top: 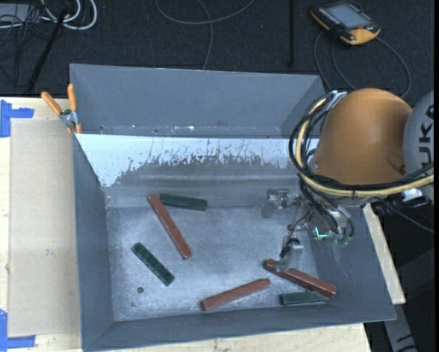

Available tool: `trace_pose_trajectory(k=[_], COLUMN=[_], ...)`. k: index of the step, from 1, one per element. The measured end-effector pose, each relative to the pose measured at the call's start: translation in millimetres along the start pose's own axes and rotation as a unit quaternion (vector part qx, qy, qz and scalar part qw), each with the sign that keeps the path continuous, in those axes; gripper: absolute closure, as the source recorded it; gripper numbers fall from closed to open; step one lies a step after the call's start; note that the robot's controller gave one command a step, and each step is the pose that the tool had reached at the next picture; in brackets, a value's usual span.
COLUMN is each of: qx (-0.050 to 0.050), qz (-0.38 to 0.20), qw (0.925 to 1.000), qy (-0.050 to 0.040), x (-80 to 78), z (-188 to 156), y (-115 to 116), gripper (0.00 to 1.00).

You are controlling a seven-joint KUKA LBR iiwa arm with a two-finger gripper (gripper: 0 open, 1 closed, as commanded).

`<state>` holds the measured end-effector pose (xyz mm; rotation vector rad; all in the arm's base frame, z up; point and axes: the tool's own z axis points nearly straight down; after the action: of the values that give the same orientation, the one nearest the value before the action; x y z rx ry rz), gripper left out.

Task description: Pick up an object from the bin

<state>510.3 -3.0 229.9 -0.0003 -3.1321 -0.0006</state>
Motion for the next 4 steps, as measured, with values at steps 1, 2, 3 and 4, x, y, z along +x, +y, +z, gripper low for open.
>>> trace_pose_trajectory(k=[1, 2, 3, 4], qx=[0.0, 0.001, 0.001, 0.001], qz=[0.0, -0.079, -0.216, -0.264], qw=[1.0, 0.9969, 0.9765, 0.9644], qy=[-0.0041, -0.0051, -0.0035, -0.0022], x=[-1.5, 8.2, 36.1, 34.9], z=[-4, 45, 70, 108], y=[0, 6, 16, 26], gripper=[0.0, 0.0, 0.0, 0.0])
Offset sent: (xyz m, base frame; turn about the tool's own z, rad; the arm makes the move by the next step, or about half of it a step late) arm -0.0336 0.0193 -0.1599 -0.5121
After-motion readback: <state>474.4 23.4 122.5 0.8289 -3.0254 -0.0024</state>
